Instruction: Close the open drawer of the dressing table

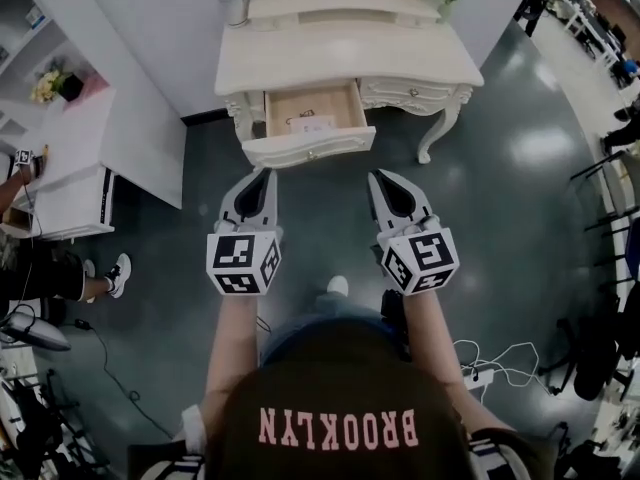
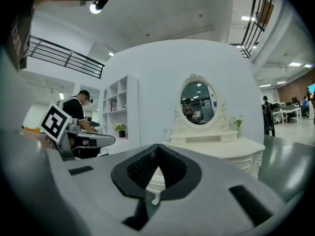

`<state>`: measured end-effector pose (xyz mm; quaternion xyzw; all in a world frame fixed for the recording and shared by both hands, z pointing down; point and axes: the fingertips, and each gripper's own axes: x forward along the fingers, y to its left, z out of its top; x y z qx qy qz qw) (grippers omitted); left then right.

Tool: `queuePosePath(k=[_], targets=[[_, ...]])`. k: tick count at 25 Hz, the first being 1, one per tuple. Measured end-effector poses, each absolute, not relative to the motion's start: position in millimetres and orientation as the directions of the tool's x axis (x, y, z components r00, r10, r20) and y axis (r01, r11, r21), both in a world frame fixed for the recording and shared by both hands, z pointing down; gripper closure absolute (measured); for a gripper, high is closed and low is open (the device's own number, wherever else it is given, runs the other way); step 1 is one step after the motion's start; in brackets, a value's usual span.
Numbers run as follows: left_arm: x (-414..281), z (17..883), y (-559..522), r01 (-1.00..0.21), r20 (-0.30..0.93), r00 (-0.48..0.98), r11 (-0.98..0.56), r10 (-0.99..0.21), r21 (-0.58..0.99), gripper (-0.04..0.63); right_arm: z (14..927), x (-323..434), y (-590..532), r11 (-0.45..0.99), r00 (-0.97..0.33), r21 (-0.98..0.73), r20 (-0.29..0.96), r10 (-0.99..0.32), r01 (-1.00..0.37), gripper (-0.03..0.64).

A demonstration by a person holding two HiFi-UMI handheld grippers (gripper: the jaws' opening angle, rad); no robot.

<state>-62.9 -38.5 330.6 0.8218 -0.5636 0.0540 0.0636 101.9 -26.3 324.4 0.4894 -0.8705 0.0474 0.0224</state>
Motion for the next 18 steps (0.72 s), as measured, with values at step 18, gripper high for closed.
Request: queuePosePath(k=[18], targets=[[-50,394,-93,-0.969,0.317,0.245,-0.238,-0.916,0.061,0.588,364,133,-89,0.552,-0.568,-0.134,0.177,-0.804,-0.823,0.62]])
